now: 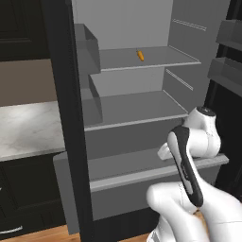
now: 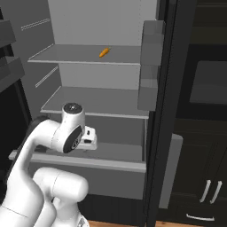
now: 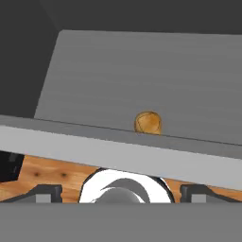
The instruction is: Place the potato and lime inside the fridge drawer. Close the drawer after placing the vegetables.
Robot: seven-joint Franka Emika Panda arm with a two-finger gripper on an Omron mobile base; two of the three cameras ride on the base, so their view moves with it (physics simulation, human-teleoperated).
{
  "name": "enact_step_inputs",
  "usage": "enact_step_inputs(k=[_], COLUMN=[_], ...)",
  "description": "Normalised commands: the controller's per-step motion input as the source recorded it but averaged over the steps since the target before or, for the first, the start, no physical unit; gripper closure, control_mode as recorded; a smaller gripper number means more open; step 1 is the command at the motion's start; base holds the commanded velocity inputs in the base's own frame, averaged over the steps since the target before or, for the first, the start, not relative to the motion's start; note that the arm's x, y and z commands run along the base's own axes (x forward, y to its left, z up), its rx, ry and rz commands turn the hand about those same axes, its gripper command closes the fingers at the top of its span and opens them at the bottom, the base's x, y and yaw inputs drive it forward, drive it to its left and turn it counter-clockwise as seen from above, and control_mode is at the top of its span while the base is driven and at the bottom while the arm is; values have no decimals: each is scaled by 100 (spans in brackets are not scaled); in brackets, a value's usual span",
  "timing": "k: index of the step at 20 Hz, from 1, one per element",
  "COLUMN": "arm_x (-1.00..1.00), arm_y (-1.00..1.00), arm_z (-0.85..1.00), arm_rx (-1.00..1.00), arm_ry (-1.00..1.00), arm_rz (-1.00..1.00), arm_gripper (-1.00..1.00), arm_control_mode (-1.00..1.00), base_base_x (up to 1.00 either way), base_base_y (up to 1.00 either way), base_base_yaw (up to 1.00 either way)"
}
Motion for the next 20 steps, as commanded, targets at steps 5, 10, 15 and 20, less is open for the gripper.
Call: enact_step_inputs(k=[5, 10, 15, 20], arm_x=[-65, -1, -11, 0], arm_y=[34, 7, 0, 0], arm_z=[24, -2, -2, 0], arm_rx=[-2, 0, 0, 0], arm_ry=[-5, 0, -1, 0], arm_rz=[-8, 0, 0, 0], arm_gripper=[-100, -100, -100, -100], arm_control_mode=[-100, -100, 100, 100], base_base_x=[0, 0, -80, -100], base_base_y=[0, 0, 5, 85], base_base_yaw=[0, 0, 0, 9])
